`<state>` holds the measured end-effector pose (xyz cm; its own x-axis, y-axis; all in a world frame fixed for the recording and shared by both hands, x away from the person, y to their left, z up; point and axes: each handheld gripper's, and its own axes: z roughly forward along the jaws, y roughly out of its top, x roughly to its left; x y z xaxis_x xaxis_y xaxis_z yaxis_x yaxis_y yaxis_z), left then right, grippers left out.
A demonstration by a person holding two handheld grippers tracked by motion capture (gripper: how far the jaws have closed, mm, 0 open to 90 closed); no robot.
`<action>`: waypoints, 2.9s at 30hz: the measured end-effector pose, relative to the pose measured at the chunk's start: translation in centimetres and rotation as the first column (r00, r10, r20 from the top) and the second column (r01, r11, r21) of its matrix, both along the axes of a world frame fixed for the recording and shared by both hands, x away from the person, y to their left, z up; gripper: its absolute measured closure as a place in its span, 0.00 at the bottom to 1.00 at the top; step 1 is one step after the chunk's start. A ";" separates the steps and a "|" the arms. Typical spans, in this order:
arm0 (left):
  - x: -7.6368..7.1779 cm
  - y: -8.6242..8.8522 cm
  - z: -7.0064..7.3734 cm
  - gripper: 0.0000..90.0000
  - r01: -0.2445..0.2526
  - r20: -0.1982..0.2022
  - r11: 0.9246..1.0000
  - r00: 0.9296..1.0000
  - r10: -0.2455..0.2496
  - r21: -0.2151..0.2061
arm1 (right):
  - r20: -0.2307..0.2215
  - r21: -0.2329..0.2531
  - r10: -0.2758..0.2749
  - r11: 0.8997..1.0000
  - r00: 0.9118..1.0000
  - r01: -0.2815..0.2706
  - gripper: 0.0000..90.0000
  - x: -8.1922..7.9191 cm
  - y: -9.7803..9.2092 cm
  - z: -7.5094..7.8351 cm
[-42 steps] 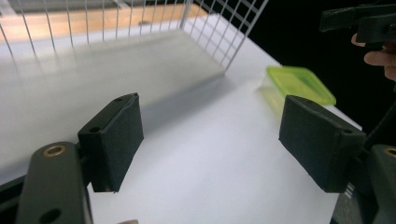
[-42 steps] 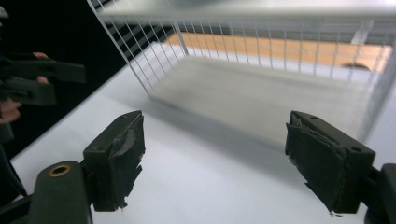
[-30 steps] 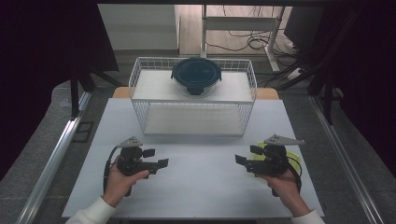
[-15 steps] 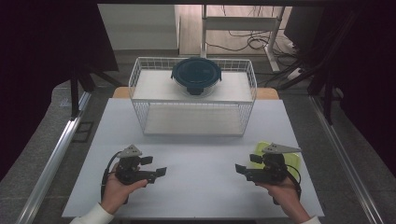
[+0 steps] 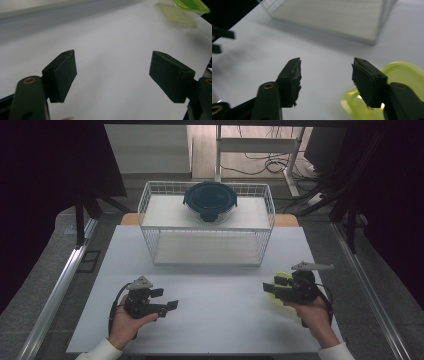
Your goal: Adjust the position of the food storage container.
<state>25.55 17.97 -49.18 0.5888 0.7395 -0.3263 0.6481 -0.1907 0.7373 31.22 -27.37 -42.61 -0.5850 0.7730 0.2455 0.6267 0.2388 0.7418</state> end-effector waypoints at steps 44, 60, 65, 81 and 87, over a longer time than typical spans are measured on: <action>0.5 -0.5 -0.9 0.26 -0.007 -0.018 0.997 1.000 0.009 0.073 | -0.117 -0.502 0.132 0.847 0.984 -0.174 0.99 9.2 -1.7 -4.1; 0.6 -0.3 -1.1 0.26 0.001 -0.024 0.998 1.000 0.001 0.067 | -0.049 -0.461 0.158 0.872 0.986 -0.163 0.99 7.0 -1.6 -2.3; 0.6 -0.4 -1.1 0.26 0.001 -0.026 0.998 1.000 0.001 0.068 | 0.012 -0.406 0.070 0.912 0.997 -0.059 0.99 5.7 -4.1 -1.0; 0.6 -1.1 -1.2 0.26 0.005 -0.024 0.995 1.000 -0.003 0.097 | -0.030 -0.351 -0.260 0.907 0.965 0.233 0.99 -0.4 -13.6 -2.9; 0.7 -1.2 -1.2 0.26 0.007 -0.026 0.995 1.000 -0.005 0.099 | -0.050 -0.381 -0.268 0.896 0.962 0.230 0.99 -1.1 -13.9 -3.7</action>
